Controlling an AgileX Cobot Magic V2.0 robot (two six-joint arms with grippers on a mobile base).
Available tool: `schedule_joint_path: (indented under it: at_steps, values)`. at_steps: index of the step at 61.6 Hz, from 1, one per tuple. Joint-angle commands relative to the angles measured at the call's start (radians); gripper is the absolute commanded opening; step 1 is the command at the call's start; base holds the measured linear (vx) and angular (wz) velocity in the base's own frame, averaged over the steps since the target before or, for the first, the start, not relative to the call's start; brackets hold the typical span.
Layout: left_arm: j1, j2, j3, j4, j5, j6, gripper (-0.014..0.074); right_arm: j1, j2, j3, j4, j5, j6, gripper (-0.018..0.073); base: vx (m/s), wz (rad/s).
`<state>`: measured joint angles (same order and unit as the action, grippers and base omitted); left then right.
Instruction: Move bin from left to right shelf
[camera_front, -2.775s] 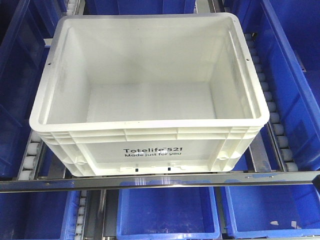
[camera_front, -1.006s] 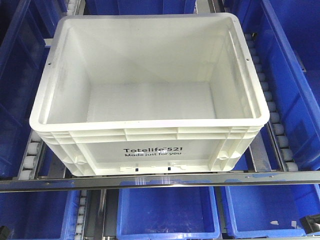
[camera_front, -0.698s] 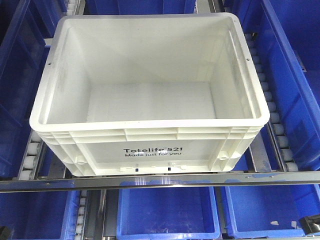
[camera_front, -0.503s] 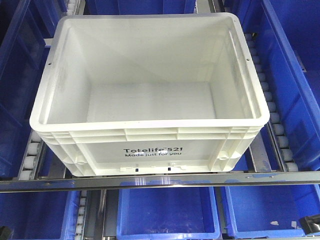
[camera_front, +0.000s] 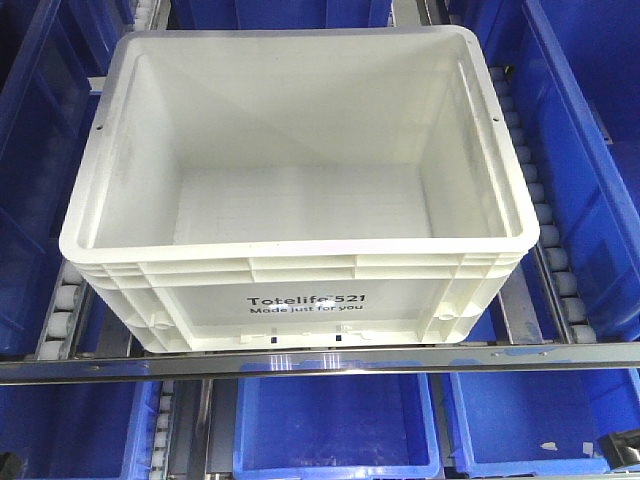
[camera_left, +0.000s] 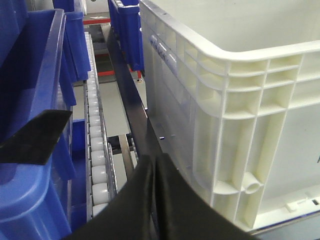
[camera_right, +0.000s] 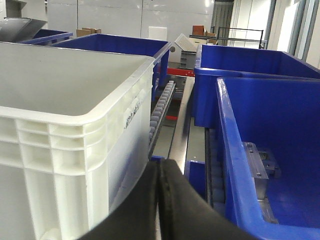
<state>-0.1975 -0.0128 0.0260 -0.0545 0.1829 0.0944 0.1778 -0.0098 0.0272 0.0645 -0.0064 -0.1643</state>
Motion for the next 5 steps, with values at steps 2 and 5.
schedule_joint_path:
  at_steps: [2,5]
  values:
    - [-0.004,-0.010,-0.025,-0.007,-0.071,-0.002,-0.0009,-0.006,-0.012,0.019,-0.010,-0.068,0.001,-0.0007,0.00,0.00]
    - [-0.004,-0.010,-0.025,-0.007,-0.071,-0.002,-0.0009,-0.006,-0.012,0.019,-0.010,-0.068,0.001,-0.0007,0.00,0.00]
